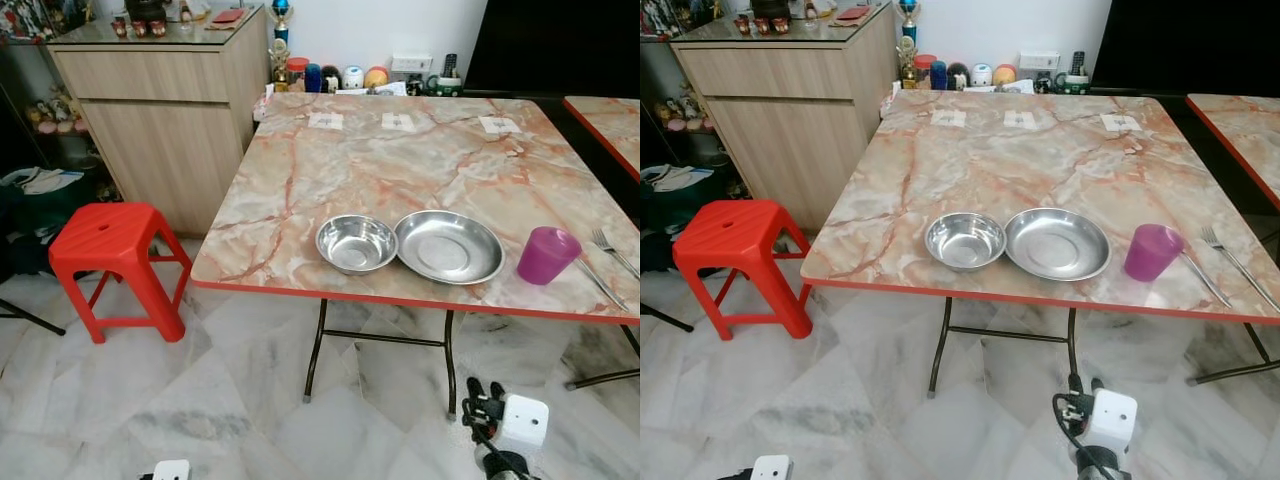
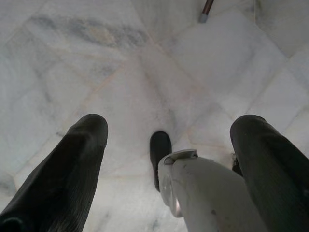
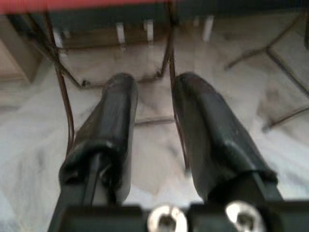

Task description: Setting the table

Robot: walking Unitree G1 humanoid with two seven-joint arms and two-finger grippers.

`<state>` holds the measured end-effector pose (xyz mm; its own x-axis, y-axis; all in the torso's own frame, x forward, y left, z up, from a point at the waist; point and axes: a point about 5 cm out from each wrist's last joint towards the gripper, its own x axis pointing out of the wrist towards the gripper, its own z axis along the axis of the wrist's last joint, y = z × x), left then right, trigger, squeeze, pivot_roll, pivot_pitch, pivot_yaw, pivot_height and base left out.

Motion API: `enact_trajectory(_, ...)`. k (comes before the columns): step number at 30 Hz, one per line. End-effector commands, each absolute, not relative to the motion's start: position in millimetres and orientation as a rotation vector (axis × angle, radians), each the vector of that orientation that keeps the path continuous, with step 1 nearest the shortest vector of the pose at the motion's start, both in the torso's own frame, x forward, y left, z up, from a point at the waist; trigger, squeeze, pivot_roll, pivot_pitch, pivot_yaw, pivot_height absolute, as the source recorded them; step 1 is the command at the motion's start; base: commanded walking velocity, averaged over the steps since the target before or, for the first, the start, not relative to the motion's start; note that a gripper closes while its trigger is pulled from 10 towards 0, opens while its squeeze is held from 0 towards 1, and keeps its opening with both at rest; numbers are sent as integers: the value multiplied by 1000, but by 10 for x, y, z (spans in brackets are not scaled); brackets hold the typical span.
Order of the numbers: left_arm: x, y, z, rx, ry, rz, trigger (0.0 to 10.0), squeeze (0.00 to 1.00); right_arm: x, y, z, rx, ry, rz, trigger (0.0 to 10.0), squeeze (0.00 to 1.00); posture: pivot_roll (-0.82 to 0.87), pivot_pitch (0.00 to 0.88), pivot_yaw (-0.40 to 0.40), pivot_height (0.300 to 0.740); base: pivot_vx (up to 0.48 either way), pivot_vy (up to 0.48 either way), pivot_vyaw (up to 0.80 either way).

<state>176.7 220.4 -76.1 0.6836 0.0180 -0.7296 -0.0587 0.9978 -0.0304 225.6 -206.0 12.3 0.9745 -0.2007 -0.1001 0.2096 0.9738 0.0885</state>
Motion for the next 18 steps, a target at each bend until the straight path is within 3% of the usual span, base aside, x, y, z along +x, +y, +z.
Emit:
enact_trajectory(1, 1686, 2212, -801, -62, 847, 54, 10000, 0, 2281, -2066, 217, 99, 61, -205, 10000, 0, 5, 39, -41, 740, 0, 0, 0)
enact_trajectory(11, 1673, 2220, -801, -59, 839, 55, 10000, 0, 2698, -2028, 756, 120, -90, -175, 10000, 0, 12, 46, -40, 740, 0, 0, 0)
enact_trajectory(18, 1681, 2238, -793, -58, 832, 74, 10000, 0, 2792, -1913, 1004, 101, -147, -128, 10000, 0, 17, 74, -36, 740, 0, 0, 0)
